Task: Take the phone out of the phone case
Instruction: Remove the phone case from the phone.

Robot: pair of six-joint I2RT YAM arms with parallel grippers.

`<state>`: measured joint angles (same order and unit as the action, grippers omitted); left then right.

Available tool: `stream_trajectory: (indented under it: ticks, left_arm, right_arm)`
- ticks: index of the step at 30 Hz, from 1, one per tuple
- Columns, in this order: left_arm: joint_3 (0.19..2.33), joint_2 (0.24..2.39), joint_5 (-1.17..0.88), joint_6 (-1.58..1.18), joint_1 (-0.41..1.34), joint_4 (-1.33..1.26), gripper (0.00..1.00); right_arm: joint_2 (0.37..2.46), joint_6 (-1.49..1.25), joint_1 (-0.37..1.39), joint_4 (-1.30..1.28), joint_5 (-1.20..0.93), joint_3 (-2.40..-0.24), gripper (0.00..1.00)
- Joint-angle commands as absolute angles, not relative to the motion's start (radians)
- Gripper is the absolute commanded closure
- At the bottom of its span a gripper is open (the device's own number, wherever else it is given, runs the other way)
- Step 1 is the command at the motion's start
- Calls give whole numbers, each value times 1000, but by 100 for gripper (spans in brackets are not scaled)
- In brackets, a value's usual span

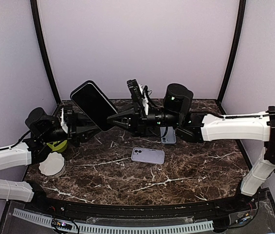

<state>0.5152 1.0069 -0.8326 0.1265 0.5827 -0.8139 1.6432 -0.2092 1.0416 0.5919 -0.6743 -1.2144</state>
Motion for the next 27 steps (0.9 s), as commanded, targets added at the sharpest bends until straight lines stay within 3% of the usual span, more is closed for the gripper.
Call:
stream_trajectory:
  ticks: [1, 7, 15, 27]
  left_arm:
    - [532, 1006, -816, 112, 587, -840, 73]
    - [532, 1008, -806, 101, 587, -844, 77]
    - [534, 1011, -805, 95, 587, -843, 100]
    - [533, 1003, -765, 146, 587, -818, 100]
  right_arm:
    - [1647, -154, 1066, 590, -687, -1269, 100]
    - [1640, -125, 1068, 563, -673, -1266, 100]
    - [1619, -93, 1068, 549, -626, -1248, 100]
    - [1603, -85, 1068, 556, -591, -1232, 100]
